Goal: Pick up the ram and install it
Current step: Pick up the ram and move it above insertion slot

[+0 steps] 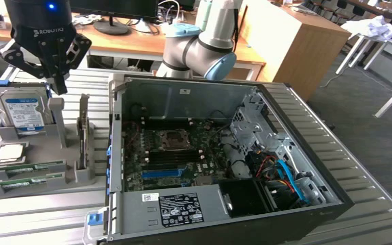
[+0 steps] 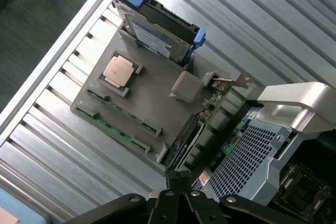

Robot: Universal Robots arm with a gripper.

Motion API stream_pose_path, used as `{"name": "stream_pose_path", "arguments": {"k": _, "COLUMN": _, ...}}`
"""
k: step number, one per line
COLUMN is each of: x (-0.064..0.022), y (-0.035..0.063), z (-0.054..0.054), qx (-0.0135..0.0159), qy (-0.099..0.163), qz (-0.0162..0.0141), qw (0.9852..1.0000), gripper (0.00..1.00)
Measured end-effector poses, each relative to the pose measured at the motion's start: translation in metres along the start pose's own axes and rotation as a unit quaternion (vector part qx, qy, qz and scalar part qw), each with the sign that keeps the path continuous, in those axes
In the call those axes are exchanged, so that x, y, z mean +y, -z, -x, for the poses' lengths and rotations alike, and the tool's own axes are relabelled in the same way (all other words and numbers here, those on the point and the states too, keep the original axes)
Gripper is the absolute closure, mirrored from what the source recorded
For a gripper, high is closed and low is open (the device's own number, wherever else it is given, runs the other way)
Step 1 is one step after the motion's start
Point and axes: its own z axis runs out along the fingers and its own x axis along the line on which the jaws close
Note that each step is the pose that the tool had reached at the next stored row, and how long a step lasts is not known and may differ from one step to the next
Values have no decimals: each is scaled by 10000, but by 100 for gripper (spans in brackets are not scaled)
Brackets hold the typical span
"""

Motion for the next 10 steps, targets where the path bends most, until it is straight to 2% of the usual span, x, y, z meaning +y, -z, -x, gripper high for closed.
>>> {"name": "stream_pose_path", "arguments": {"k": 10, "x": 0, "y": 0, "z": 0, "qx": 0, "qy": 198, "qz": 5, "qw": 9998, "gripper": 90}}
